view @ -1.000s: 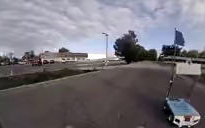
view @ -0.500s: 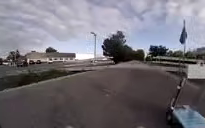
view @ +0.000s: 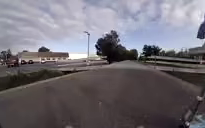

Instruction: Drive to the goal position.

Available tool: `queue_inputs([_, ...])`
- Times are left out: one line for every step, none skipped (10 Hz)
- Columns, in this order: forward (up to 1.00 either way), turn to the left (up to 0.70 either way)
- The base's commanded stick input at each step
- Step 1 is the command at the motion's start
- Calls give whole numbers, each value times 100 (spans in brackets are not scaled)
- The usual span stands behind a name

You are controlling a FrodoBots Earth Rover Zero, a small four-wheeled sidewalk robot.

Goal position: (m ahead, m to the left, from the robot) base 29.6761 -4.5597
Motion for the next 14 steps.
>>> queue_inputs([70,-29])
queue_inputs([70,-35])
queue_inputs([70,-35])
queue_inputs([70,-35])
queue_inputs([70,-35])
queue_inputs([70,-35])
queue_inputs([70,-35])
queue_inputs([70,-35])
queue_inputs([70,-8])
queue_inputs([70,0])
queue_inputs([70,0])
queue_inputs([70,0])
queue_inputs([70,0])
queue_inputs([70,0])
